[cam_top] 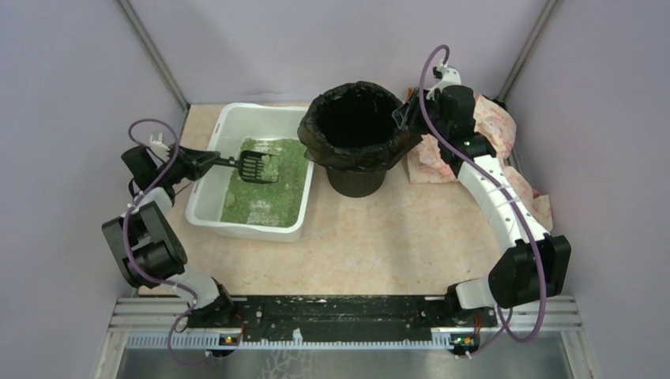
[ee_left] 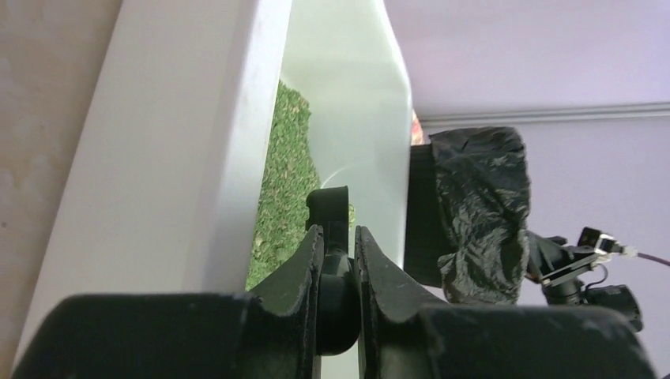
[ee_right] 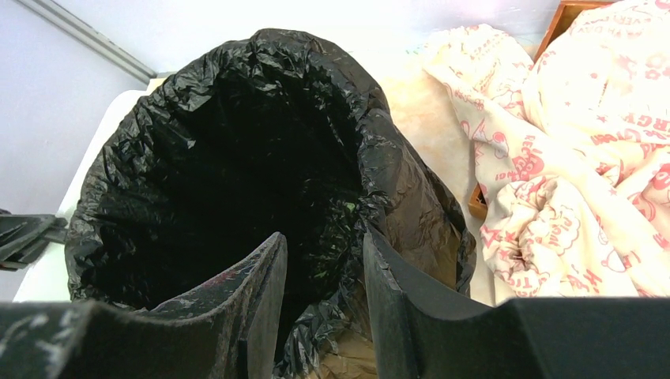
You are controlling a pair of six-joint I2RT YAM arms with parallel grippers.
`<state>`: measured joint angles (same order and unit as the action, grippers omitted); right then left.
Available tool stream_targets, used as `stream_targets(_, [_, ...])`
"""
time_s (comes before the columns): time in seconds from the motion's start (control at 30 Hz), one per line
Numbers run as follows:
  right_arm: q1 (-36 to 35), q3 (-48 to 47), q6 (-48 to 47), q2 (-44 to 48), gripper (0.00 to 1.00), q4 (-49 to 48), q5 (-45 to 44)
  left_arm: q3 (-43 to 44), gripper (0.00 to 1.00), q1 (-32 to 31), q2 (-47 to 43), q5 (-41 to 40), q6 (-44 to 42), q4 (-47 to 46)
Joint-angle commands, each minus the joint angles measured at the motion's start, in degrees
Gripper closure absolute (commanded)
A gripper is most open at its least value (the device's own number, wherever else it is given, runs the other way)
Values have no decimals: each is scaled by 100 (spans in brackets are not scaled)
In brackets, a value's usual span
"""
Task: Clean the litter box
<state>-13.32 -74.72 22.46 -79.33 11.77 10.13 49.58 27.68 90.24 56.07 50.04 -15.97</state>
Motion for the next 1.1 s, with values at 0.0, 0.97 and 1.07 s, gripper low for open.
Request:
stream_targets(0.0, [27, -364, -113, -2, 59, -104, -81, -99, 100, 426, 93, 366, 722, -1193])
stream_targets(0.97, [29, -377, 148, -29, 59, -373, -24, -629, 100, 869, 80, 325, 2043, -2948])
stream_targets(1.07, [32, -385, 22, 9, 59, -241, -74, -594, 100, 741, 160, 411, 2624, -3552])
